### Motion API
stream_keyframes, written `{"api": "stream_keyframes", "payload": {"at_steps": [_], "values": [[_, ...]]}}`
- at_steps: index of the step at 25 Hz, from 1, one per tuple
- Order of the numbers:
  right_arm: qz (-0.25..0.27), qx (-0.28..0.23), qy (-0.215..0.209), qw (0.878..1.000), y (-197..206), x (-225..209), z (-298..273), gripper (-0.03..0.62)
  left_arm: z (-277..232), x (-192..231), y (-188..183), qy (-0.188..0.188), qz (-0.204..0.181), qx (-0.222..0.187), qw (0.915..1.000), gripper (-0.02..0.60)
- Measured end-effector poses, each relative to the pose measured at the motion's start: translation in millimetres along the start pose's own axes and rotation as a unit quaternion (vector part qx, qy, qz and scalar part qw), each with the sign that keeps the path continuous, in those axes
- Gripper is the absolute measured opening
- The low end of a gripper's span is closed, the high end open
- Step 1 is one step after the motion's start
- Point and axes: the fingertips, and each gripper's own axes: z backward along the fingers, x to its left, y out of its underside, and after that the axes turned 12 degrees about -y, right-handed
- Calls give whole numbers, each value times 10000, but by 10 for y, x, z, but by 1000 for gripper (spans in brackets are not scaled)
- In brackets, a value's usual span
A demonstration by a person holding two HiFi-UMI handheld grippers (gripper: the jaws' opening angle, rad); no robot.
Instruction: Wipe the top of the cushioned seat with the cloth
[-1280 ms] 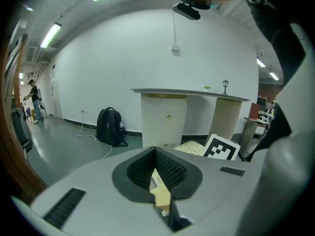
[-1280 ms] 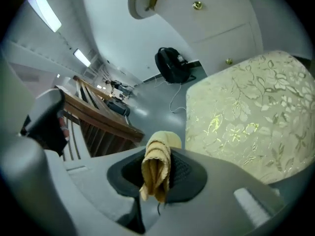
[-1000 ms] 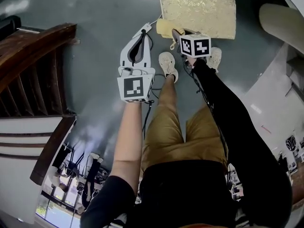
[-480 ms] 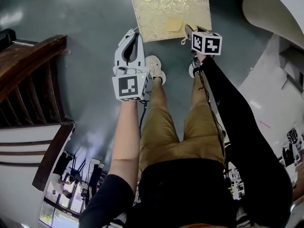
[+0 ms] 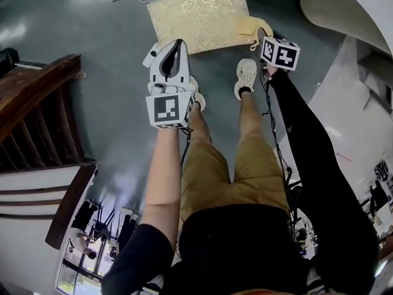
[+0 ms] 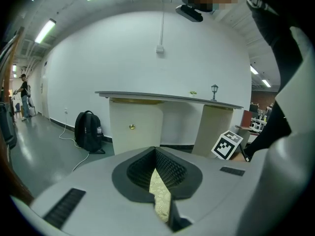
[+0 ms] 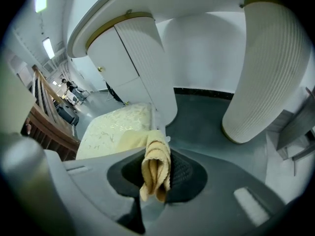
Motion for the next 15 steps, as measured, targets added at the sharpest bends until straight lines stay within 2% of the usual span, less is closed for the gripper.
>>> {"api": "stream_keyframes", "payload": {"at_steps": [4,6,11,15], "values": [[358,-14,453,9983,-33,-280,124,61,-31,-125,-10,6,17,-16,10000,8],[677,4,410,9969,-41,-288,122,61,-34,-148,-4,8,25,-13,10000,8],[1229,-175,-261,9919,-113,98,169,61,18,-60,22,-17,23,-20,10000,8],[1208,-472,-1281,9832,-78,748,233,61,125,170,42,-92,63,-31,9999,8]]}}
